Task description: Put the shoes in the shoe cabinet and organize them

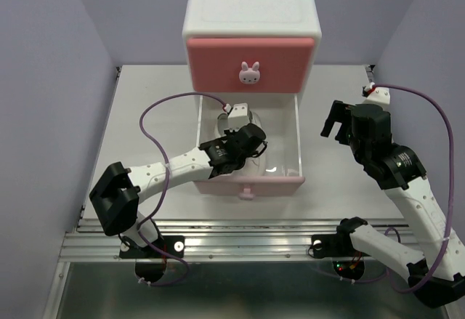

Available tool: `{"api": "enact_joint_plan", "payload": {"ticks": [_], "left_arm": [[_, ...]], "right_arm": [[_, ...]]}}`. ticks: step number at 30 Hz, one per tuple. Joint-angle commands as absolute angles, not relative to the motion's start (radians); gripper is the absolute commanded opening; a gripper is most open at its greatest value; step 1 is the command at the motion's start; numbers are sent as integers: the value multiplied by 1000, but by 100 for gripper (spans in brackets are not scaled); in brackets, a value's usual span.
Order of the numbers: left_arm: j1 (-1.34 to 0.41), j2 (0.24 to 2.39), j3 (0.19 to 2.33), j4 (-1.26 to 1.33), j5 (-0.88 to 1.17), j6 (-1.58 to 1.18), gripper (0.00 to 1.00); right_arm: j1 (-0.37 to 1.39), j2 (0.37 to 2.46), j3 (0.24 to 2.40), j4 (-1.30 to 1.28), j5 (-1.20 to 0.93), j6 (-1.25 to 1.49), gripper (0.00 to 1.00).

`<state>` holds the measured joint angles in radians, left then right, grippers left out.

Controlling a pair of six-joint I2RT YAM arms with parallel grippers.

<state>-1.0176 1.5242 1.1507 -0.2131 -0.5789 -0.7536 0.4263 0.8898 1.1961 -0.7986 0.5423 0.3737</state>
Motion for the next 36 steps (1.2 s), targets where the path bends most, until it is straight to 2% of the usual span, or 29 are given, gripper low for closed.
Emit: {"api": "enact_joint_plan", "payload": {"ticks": [1,24,29,32,35,36], "left_arm": [[-1006,1505,1187,-178,-581,-710,0],[-994,1634,1256,-293,-586,-788,0],[-996,1635,1267,-307,-583,-779,18],[-996,1634,1270,-314,-578,-762,24],[-994,1628,1272,-314,-569,-741,26],[-996,1626,1273,-314,-565,-735,30]], "right_arm": [[422,880,1201,-750,561,380,100],[422,864,1189,-749,575,391,100],[422,865,1187,-747,575,391,100],[422,865,1189,-747,577,390,100],[422,864,1187,-747,578,390,100],[422,862,1186,-747,578,390,100]]}}
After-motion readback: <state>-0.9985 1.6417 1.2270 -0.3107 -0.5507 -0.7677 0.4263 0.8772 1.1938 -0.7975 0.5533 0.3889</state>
